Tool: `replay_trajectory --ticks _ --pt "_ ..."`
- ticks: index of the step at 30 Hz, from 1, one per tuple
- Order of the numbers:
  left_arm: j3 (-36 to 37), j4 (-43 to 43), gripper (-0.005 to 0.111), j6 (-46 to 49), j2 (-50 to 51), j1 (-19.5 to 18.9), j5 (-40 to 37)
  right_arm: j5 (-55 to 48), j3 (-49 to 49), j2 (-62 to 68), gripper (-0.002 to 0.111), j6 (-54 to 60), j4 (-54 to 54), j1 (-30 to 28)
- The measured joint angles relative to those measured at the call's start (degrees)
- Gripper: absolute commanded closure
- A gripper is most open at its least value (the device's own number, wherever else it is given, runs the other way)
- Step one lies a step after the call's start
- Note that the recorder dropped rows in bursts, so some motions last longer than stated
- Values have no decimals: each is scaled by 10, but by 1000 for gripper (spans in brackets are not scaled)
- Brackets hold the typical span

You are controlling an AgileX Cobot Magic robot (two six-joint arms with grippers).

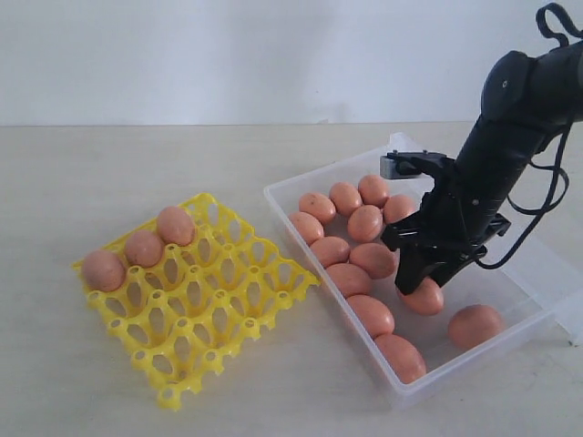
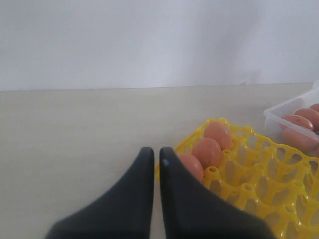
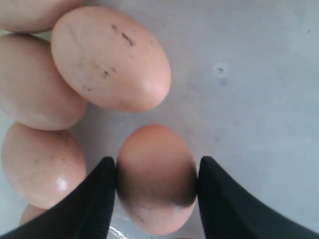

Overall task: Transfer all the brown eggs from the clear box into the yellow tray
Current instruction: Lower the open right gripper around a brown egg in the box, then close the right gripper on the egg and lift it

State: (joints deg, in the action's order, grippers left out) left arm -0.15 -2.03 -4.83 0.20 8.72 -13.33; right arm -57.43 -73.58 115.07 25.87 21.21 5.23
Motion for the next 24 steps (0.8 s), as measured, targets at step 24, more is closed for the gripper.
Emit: replay_trajectory --ticks 24 --pt "0 0 103 0 0 0 0 -19 0 9 108 -14 10 0"
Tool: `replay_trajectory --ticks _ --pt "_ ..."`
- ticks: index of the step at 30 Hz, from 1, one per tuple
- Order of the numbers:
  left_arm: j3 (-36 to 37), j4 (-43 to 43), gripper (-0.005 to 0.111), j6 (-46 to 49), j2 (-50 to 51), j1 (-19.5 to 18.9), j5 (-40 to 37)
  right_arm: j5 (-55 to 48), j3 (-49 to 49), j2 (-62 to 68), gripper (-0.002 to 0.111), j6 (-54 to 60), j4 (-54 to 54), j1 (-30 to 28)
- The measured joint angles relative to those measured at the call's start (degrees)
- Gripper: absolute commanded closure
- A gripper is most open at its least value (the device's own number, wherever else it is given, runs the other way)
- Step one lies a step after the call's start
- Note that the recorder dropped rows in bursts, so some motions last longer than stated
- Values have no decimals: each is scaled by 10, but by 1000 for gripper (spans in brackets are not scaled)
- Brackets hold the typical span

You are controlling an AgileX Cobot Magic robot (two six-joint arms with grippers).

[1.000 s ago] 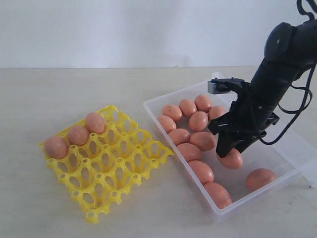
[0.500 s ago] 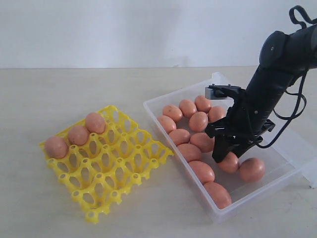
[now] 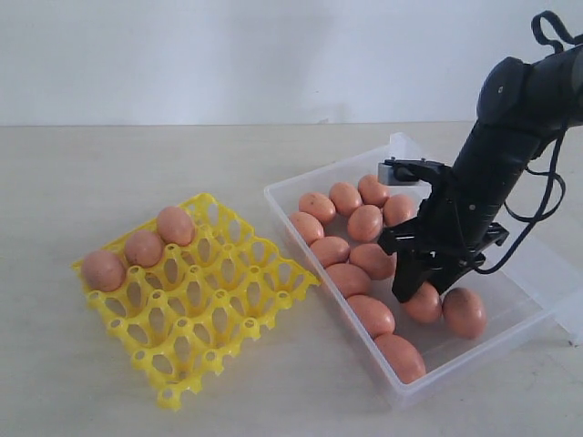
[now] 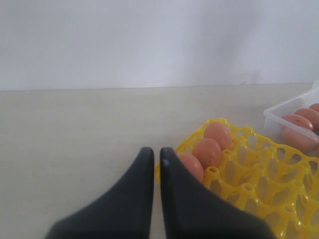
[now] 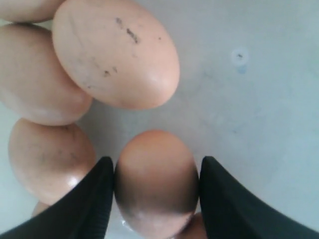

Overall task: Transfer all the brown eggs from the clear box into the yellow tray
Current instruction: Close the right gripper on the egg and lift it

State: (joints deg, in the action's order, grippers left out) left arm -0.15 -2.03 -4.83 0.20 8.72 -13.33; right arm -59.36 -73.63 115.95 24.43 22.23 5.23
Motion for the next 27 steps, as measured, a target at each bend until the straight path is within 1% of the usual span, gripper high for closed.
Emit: replay_trajectory --ticks 2,8,10,14,16,20,25,26,27 --pt "0 0 103 0 0 0 0 7 0 -13 108 -17 -9 0" --pt "0 0 103 0 0 0 0 83 4 -102 108 -66 -18 0" --pt "0 0 103 0 0 0 0 120 17 -126 108 -76 -18 1" --pt "0 0 103 0 0 0 0 254 83 -186 108 -98 -17 22" --pt "0 0 103 0 0 0 0 390 158 -227 108 -104 0 64" --pt "0 0 103 0 0 0 0 564 225 -245 108 -104 10 153" --pt "0 0 103 0 0 0 0 774 239 -237 108 -111 5 248" --pt "0 0 103 0 0 0 0 818 239 -230 108 -123 -2 264" --pt "0 0 103 0 0 0 0 887 239 -211 108 -169 -40 283"
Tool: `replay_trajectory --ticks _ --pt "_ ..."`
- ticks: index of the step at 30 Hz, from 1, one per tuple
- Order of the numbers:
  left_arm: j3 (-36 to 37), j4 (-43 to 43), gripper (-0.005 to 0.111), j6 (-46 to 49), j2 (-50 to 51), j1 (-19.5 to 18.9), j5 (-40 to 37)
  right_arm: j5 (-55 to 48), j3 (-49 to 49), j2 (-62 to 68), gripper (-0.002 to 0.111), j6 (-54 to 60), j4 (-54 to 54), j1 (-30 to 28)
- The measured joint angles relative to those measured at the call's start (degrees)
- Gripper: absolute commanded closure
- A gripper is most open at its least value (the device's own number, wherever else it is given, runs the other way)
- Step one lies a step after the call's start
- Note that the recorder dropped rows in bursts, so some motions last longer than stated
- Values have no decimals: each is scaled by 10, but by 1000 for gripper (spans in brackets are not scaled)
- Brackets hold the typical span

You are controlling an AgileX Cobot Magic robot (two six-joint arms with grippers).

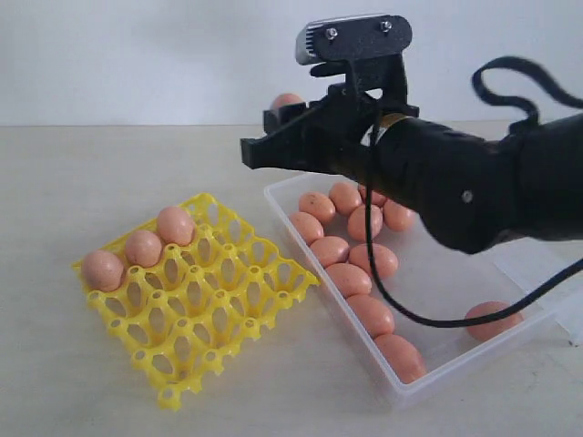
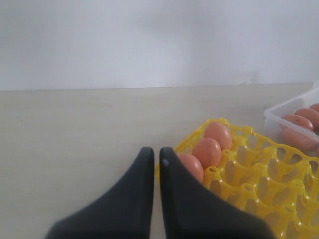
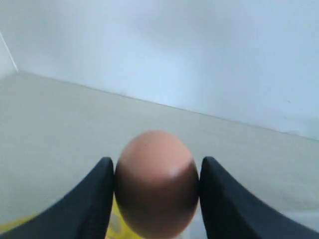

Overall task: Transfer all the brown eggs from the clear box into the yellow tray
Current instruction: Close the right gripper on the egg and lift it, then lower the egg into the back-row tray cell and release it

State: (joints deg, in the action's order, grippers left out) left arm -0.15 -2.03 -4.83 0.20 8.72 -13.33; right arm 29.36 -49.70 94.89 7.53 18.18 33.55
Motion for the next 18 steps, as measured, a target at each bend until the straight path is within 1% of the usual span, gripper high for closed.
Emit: replay_trajectory --ticks 1,2,3,4,5,6,8,9,12,15,18 --pt "0 0 103 0 0 0 0 33 0 14 108 -42 -32 4" --pt "0 0 103 0 0 0 0 82 -1 44 108 -136 -93 5" --pt "0 0 103 0 0 0 0 102 -7 64 108 -191 -127 5" --pt "0 0 103 0 0 0 0 138 -23 102 108 -299 -190 5" --pt "0 0 103 0 0 0 0 159 -39 127 108 -350 -231 5" --pt "0 0 103 0 0 0 0 178 -69 161 108 -426 -281 5" --pt "0 0 103 0 0 0 0 180 -115 200 108 -486 -317 5" --pt "0 0 103 0 0 0 0 165 -142 221 108 -501 -325 5" --pt "0 0 103 0 0 0 0 112 -179 245 108 -506 -329 5" --pt "0 0 103 0 0 0 0 34 -208 260 108 -462 -323 5" --pt "0 0 103 0 0 0 0 12 -212 260 108 -409 -298 5"
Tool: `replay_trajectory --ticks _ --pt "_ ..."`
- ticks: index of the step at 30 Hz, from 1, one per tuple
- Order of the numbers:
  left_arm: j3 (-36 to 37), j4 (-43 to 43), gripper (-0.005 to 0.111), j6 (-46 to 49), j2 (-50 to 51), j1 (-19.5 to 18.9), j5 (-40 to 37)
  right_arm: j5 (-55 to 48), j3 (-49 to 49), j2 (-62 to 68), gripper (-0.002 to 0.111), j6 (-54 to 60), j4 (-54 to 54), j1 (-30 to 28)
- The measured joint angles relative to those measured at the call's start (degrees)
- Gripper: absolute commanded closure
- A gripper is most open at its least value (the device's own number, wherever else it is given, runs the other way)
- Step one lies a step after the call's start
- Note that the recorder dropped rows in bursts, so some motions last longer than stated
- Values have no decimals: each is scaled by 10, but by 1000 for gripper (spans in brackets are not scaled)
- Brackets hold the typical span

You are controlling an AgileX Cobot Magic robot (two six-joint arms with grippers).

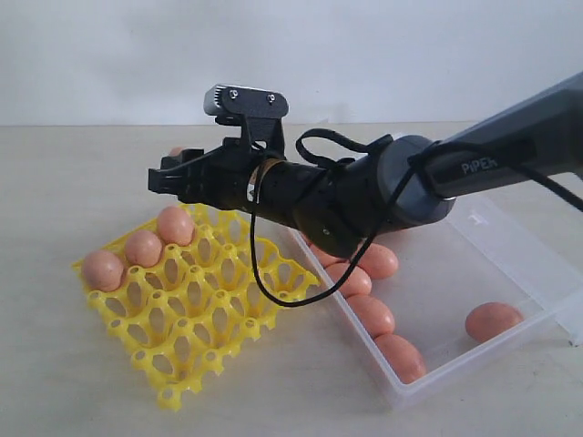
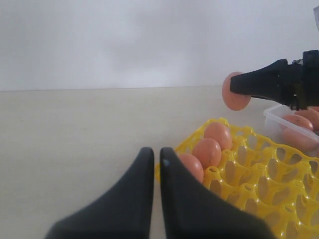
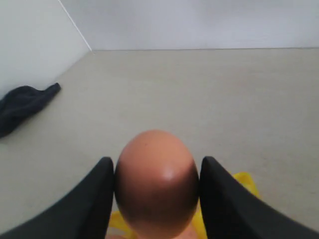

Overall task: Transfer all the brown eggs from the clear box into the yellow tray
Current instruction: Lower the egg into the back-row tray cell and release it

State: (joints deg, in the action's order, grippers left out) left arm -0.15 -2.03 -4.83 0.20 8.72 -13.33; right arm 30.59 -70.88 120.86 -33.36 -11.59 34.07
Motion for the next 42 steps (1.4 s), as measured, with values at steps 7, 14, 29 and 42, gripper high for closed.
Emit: replay_trajectory --ticks 7,14,29,42 --pt "0 0 103 0 0 0 0 -33 -1 7 108 118 97 0" --pt "0 0 103 0 0 0 0 -33 -4 35 108 138 116 -1" --pt "0 0 103 0 0 0 0 7 -4 69 108 156 127 -1" --pt "0 0 103 0 0 0 0 10 -5 80 63 167 129 -1"
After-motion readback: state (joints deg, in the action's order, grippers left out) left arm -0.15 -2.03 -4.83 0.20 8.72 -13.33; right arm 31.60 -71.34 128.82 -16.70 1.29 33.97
